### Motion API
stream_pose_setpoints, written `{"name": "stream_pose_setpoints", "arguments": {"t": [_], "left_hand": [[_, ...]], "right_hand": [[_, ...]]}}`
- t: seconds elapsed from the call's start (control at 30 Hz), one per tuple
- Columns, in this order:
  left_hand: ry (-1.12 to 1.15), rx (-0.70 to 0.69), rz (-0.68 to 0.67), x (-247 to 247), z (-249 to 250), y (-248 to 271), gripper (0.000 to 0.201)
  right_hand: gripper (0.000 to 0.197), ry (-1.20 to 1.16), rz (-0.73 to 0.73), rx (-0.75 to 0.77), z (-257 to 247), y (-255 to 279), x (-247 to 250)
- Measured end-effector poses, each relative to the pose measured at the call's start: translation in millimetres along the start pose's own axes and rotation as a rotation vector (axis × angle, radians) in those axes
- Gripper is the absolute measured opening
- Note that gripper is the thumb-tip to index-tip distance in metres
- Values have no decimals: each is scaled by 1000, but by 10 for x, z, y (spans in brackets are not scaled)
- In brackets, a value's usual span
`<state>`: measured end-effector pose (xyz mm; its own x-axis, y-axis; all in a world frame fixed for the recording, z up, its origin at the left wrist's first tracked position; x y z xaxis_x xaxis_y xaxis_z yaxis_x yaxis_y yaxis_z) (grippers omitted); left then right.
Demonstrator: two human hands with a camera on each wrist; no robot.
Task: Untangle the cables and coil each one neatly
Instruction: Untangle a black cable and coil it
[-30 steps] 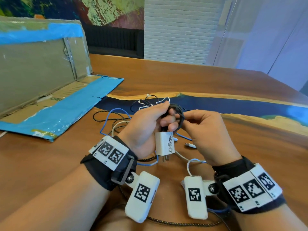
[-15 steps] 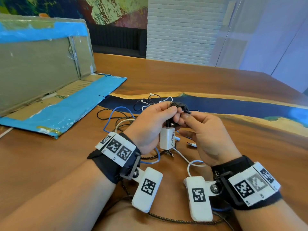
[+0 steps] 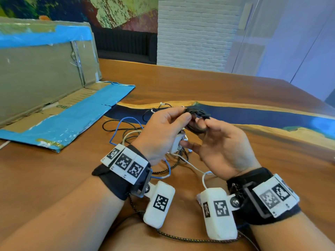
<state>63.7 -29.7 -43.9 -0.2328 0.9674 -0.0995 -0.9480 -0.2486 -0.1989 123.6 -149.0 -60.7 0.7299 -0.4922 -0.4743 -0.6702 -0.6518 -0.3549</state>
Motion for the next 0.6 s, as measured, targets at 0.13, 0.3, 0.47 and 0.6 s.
{"name": "stream_pose_setpoints", "arguments": {"t": [0.13,0.3,0.47,0.6], "left_hand": [[-31,27,0,-33,-33,7,22],[-41,36,29,-14,-53,11,21],[-36,30,59,39,-39,7,19],[-65,41,78,28,-65,4,19]], "right_hand": [[28,137,29,-41,26,-8,42],[5,272,156,72,-28,-21,113],[9,485,224,160,-98,-17,174],[20,507,243,186,-137,-20,179]]}}
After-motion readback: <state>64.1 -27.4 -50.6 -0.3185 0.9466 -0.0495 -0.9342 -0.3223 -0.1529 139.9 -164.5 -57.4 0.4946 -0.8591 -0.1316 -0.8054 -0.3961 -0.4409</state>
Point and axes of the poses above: each hand's wrist, its own y-axis away from the middle knuckle, its own x-axis out of the back of the hand, z = x × y, the point moved 5 cm from there along -y, towards the middle knuckle, and after that the axes turned 11 degrees about x, right-handed, at the moved point
